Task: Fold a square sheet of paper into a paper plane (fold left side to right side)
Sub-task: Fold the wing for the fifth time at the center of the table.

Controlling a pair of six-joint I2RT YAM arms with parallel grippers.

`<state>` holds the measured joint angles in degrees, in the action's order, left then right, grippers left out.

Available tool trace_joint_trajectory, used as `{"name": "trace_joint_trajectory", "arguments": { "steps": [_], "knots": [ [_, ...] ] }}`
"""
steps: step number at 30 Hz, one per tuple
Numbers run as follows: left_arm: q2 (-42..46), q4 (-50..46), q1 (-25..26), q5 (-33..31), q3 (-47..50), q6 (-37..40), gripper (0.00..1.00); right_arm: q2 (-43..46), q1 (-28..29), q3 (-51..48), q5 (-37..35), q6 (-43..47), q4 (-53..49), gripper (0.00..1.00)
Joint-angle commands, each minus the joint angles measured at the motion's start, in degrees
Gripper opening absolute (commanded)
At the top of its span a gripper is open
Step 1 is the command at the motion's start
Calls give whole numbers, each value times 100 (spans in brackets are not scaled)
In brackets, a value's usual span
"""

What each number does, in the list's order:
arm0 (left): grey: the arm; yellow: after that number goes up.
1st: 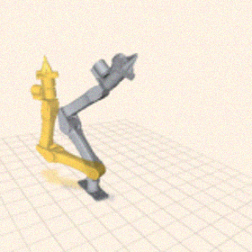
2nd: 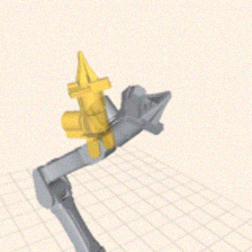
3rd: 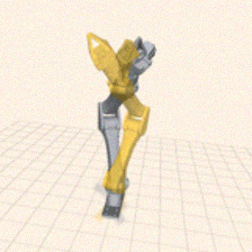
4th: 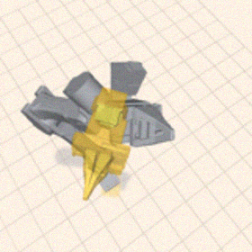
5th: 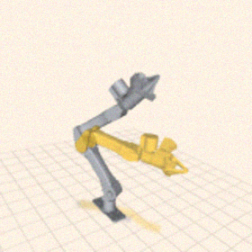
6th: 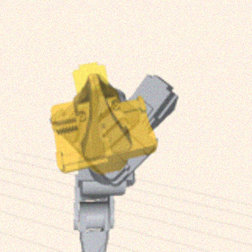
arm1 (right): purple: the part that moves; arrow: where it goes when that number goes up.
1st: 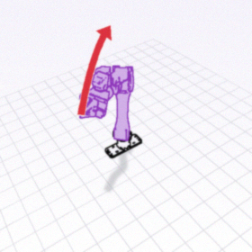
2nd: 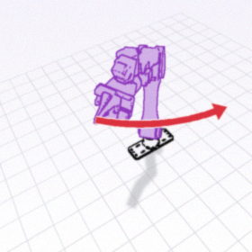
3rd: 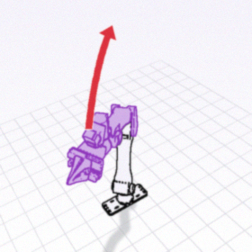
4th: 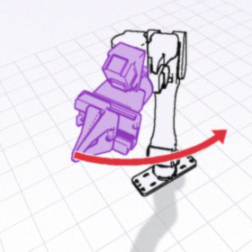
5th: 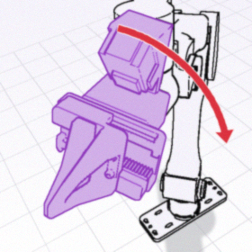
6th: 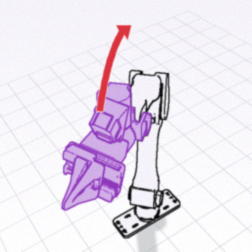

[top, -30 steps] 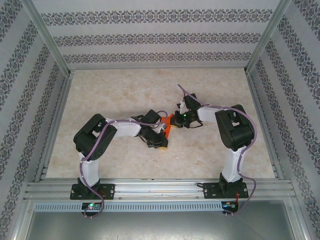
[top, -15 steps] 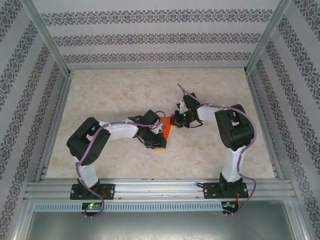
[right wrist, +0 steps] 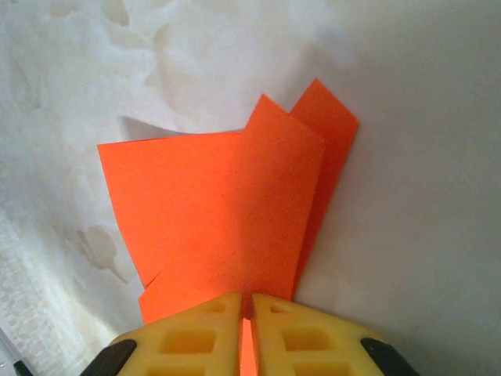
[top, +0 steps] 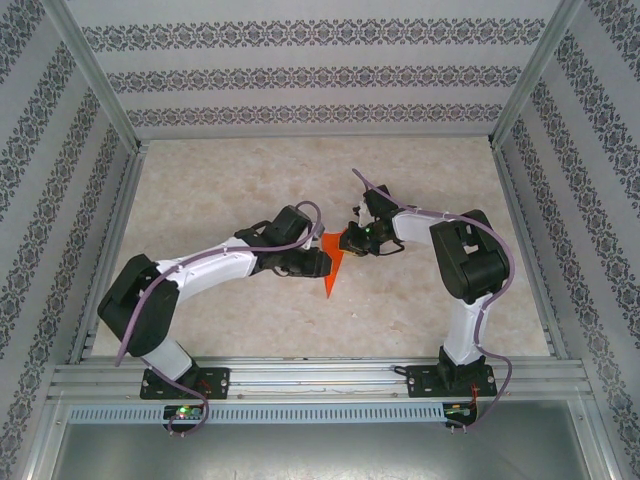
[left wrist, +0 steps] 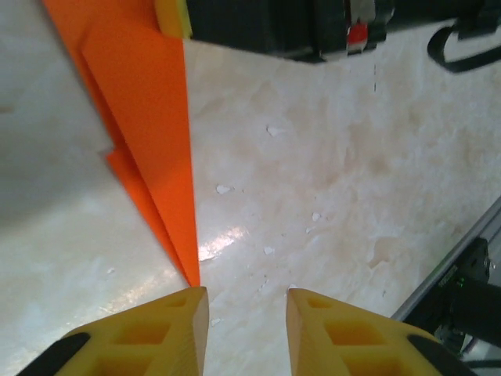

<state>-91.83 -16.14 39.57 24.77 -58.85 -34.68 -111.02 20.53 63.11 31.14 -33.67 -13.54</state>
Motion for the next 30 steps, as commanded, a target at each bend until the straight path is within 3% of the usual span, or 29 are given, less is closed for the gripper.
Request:
{"name": "trace_joint_trajectory", "arguments": {
  "steps": [1, 4, 12, 21, 27, 30],
  "knots": [
    [80, 117, -127, -519, 106, 186, 36, 118, 38, 61, -514, 167, -464, 18],
    [-53, 392, -292, -322, 123, 55, 37, 204, 64, 122, -563, 203, -523, 20],
    [-1043, 702, -390, 412, -593, 92, 22, 94, 109, 235, -530, 194, -562, 17],
    [-1921, 849, -398, 868, -1039, -21, 18, 60, 135, 311, -513, 185, -564, 15],
    [-2269, 621, -398, 753, -1154, -140, 13, 94, 144, 390, -451, 177, -546, 4],
    [-2462, 404, -398, 663, -1244, -204, 11, 175, 144, 438, -450, 174, -549, 3]
  ]
}}
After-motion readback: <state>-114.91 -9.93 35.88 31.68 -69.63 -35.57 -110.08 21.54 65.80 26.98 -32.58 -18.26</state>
